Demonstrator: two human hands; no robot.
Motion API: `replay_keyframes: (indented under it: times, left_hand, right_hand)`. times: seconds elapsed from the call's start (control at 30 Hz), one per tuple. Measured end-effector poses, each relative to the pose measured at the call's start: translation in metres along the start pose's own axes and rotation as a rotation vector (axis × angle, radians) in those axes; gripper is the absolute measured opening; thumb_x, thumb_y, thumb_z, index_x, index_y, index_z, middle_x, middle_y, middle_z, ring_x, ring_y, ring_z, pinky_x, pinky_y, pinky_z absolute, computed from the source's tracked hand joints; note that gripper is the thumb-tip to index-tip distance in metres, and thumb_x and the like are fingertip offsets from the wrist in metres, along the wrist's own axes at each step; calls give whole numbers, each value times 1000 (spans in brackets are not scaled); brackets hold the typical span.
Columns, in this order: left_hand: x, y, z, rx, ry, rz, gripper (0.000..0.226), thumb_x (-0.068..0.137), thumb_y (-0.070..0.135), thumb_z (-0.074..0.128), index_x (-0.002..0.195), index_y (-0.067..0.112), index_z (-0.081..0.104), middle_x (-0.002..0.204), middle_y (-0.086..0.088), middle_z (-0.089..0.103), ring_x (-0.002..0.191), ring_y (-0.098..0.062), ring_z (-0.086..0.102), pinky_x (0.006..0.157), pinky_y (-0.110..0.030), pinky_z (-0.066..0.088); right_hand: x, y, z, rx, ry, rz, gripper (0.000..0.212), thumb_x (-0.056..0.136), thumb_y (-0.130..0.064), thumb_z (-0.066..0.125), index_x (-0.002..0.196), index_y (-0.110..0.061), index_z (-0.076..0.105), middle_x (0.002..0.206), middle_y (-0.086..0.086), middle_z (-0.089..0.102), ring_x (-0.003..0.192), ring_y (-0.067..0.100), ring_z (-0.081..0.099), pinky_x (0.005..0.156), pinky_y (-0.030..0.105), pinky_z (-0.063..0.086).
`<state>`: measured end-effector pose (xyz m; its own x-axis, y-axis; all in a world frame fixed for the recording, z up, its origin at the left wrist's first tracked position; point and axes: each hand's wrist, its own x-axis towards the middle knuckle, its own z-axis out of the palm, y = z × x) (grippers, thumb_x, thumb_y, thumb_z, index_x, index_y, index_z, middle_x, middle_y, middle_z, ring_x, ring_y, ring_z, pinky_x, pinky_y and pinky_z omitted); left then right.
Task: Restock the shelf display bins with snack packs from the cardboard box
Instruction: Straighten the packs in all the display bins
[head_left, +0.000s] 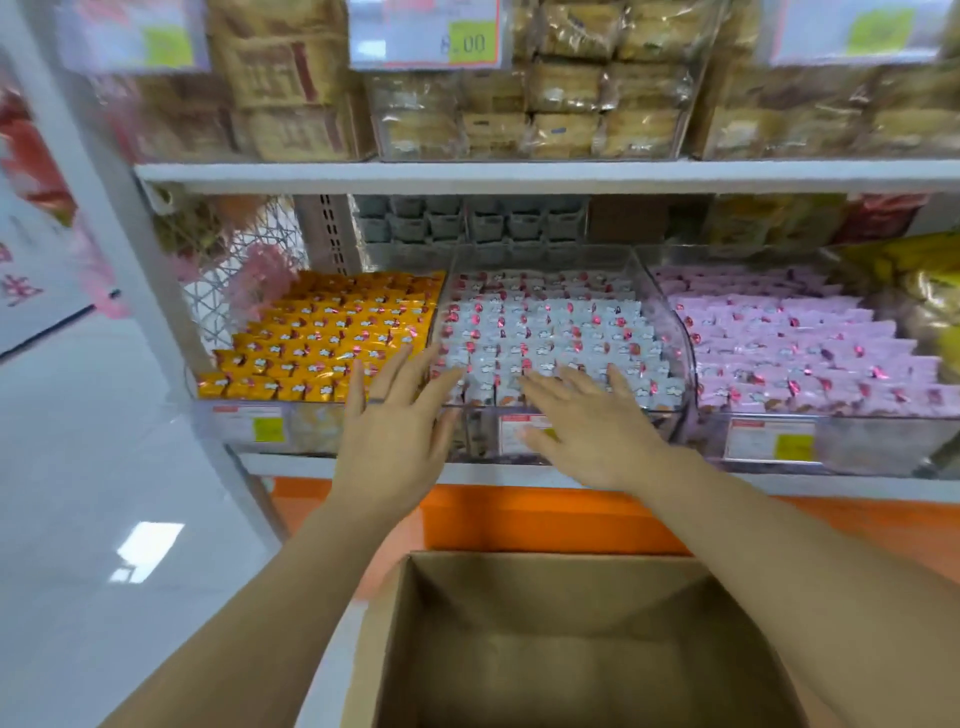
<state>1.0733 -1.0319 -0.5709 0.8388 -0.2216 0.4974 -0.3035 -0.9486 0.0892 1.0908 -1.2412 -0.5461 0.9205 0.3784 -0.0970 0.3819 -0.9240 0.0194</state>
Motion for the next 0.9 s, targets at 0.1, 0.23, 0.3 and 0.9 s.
replay_keyframes:
  times: [0.1,0.23,0.3,0.9]
  left_hand:
    - [-6,-22,-12,4,2,-66,43,92,34,39,128,21,58,138,-8,51,131,-34,45,108,-61,24]
    - [-22,-57,-11,-6,1,-223,42,93,32,43,131,19,55,142,-13,47,132,-37,42,106,-65,25]
    - [-32,-70,-6,-22,-41,-289,46,99,37,40,143,23,43,153,-7,33,142,-33,27,109,-65,15]
    - [-79,-23,-3,-62,22,-278,45,87,29,61,131,21,54,144,-8,46,136,-32,39,110,-62,17]
  right_hand:
    - [10,-13,-25,42,13,104,59,97,-58,21,142,-24,38,151,-1,35,140,23,26,114,60,2]
    - [1,-58,-36,96,281,-15,47,101,-43,32,144,-25,36,151,-3,35,141,17,25,118,50,0]
    - [3,-92,-33,55,248,-202,54,101,-41,31,151,-23,20,159,-3,16,146,15,10,117,48,-7]
    - [-32,-102,5,219,168,-168,48,99,-34,42,146,-27,33,154,-7,30,142,13,22,118,40,0]
